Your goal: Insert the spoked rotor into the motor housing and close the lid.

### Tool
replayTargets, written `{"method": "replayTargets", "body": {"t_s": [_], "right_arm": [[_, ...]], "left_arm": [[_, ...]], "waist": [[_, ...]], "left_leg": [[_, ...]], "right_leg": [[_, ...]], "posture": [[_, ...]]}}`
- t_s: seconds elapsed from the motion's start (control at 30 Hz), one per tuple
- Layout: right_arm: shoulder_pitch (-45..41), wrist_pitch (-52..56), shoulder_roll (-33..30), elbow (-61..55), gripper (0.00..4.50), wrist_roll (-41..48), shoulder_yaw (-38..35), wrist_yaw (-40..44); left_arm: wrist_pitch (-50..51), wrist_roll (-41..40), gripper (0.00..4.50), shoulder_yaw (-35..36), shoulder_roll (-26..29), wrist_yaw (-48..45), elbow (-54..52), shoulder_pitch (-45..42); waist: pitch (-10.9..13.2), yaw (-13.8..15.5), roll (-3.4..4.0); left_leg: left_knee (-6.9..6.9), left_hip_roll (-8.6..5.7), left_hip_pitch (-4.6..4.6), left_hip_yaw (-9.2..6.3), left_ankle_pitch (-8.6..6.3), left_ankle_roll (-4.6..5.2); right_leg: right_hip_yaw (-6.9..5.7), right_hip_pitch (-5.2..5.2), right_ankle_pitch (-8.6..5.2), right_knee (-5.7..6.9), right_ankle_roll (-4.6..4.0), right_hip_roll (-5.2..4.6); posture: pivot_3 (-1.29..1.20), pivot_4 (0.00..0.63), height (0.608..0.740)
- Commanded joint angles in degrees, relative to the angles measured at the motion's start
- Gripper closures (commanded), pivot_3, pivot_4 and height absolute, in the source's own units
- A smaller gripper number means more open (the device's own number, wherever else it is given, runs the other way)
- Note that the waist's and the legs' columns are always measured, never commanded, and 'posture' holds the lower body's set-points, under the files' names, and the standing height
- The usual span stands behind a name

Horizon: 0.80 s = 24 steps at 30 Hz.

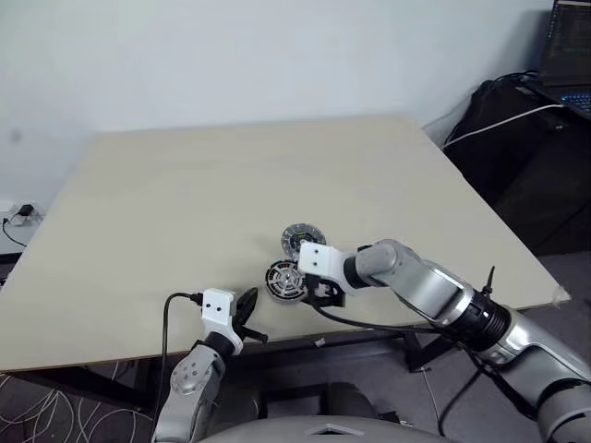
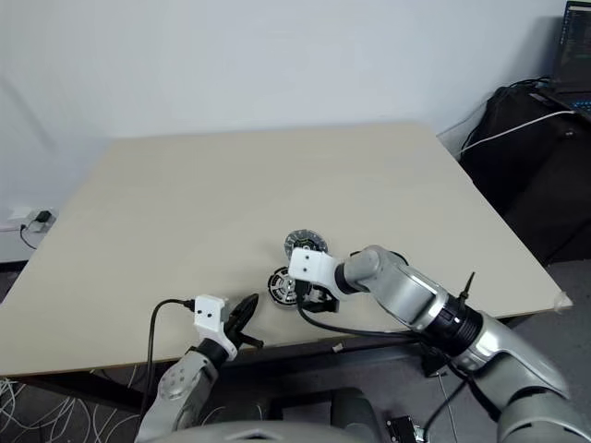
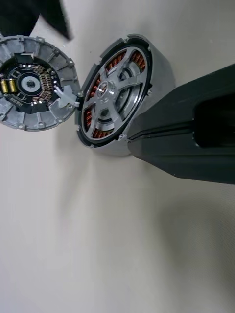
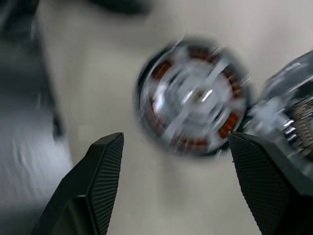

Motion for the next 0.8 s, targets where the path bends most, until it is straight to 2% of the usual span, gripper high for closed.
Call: {"method": "replayTargets", "body": {"t_s": [0.03,0.37,0.8], "right_arm": [[-2.8,-9.4,-0.5,1.5,0.85,-5.0,0.7,5.6],[-5.5,-22.3,2.7,9.2,0.85,-13.9,1.7,15.3],[-7.0,-31.5,8.3,20.0,0.85,-22.2,0.8,18.9]], "left_arm": [[-0.4,-0.7,4.5,-0.1,-0.1,-0.4,-1.1,-0.6],[-0.3,-0.9,4.5,0.0,-0.3,0.1,-1.2,-0.5],[-0.4,-1.0,4.5,0.1,-0.9,1.0,-1.8,0.0]], "waist": [[0.0,0.2,-0.06],[0.1,2.1,-0.18],[0.1,2.6,-0.17]], "left_leg": [[0.02,0.01,0.01,0.0,0.0,0.0],[0.08,-0.04,0.01,-0.02,-0.01,0.0],[0.08,-0.06,0.01,-0.01,0.0,-0.01]], "right_leg": [[-0.01,0.01,0.0,0.01,0.0,-0.01],[-0.01,0.06,0.05,-0.03,0.02,-0.08],[-0.01,0.05,0.25,0.02,-0.31,-0.06]], "posture": [[0.0,0.0,0.74],[0.0,0.0,0.74],[0.0,0.0,0.74]]}}
